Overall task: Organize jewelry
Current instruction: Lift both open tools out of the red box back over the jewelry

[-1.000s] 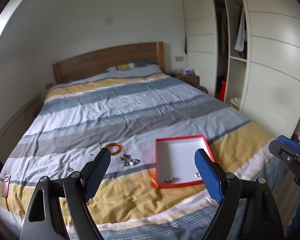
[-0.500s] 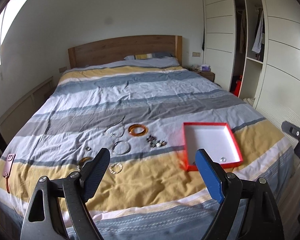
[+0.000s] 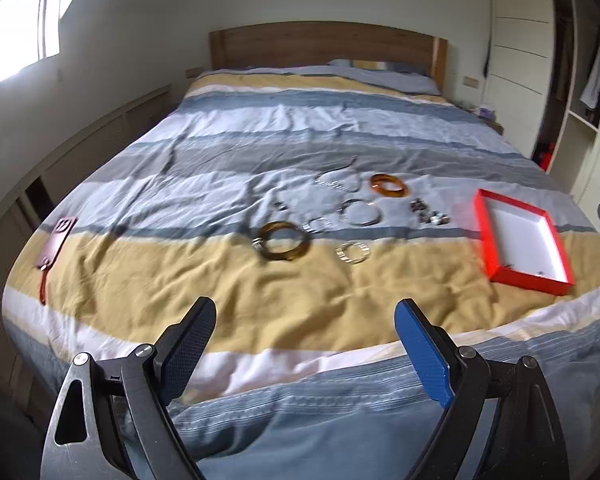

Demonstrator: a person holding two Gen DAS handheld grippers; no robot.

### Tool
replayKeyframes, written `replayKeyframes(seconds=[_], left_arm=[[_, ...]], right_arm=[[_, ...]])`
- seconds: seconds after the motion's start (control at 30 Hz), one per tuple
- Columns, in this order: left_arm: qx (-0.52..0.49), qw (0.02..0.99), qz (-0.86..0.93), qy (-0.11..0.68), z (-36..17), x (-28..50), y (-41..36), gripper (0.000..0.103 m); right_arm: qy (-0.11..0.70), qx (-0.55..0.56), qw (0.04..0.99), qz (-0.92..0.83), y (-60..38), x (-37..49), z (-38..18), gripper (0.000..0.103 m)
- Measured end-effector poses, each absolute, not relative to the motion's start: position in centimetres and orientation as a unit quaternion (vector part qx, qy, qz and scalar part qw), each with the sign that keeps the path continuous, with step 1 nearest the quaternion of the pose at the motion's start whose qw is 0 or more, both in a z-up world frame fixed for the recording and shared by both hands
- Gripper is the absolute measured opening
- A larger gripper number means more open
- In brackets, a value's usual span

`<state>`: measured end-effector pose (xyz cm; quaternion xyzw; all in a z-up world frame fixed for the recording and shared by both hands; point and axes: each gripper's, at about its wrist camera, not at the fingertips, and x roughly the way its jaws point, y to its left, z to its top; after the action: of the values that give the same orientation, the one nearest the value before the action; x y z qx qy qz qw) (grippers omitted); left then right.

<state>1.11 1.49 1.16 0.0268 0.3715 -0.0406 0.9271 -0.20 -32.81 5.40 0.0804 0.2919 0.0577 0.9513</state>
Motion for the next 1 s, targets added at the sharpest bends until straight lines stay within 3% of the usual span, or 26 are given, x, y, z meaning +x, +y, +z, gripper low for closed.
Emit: replayKeyframes(seconds=[0.27, 1.0], left_arm=[[0.013, 0.919, 0.003, 0.394, -1.9, 0.5, 5.6, 0.090], [0.004, 0.906, 0.003, 0.424, -3.2, 1.0, 6.0, 0.090]], right_arm=[[0.321, 0.070, 0.941, 0.078, -31.0, 1.7, 3.1, 0.048], [0.334, 0.062, 0.934, 0.112, -28.9, 1.5, 2.2, 0.048]])
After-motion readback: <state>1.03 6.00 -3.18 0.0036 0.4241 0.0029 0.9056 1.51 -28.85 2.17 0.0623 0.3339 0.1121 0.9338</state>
